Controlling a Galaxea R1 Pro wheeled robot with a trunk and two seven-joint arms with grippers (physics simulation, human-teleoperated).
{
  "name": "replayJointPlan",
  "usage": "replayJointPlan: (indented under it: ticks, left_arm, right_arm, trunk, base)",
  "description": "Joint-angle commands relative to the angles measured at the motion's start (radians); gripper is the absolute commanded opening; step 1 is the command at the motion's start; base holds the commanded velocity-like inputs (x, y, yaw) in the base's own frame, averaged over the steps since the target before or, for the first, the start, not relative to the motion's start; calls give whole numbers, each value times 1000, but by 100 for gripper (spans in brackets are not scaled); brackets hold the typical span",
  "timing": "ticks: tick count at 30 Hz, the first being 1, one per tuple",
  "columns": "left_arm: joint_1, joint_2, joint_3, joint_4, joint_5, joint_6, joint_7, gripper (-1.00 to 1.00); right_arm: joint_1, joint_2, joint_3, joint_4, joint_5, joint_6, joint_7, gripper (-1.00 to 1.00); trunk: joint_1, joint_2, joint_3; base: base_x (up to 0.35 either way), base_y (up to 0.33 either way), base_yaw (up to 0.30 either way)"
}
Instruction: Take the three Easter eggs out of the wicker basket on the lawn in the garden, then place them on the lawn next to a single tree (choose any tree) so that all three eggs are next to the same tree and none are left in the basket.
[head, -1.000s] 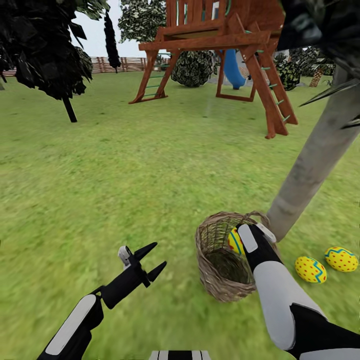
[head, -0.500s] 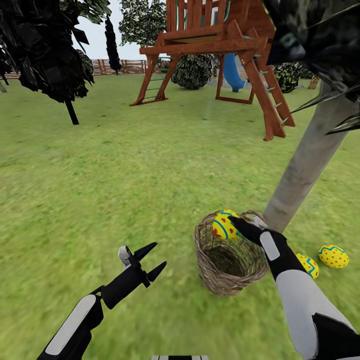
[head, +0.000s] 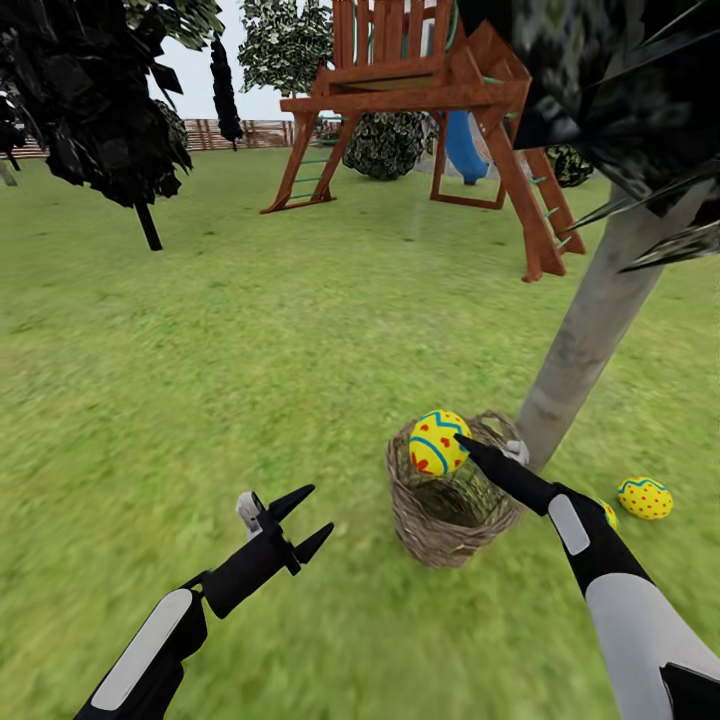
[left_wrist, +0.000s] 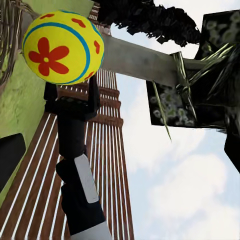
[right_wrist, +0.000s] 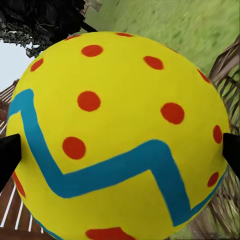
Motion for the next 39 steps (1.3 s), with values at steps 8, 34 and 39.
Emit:
replayJointPlan:
  ticks: [8, 34, 39]
  left_arm:
    - [-1, 1, 0, -1, 3, 1, -15, 100]
    - [-1, 0, 109, 75, 4, 7, -84, 100]
    - [-1, -1, 108, 75, 3, 7, -84, 100]
  right_arm:
    - [0, -7, -2, -16, -2, 9, -1, -100]
    - [78, -62, -19, 29, -20, 15, 63, -100]
    - [78, -62, -20, 41, -20, 14, 61, -100]
  trunk:
    - [-12, 21, 10]
    - [-12, 21, 39]
    - [-12, 21, 44]
  base:
    - [-38, 0, -16]
    - [-177, -100, -239]
    - [0, -341, -246]
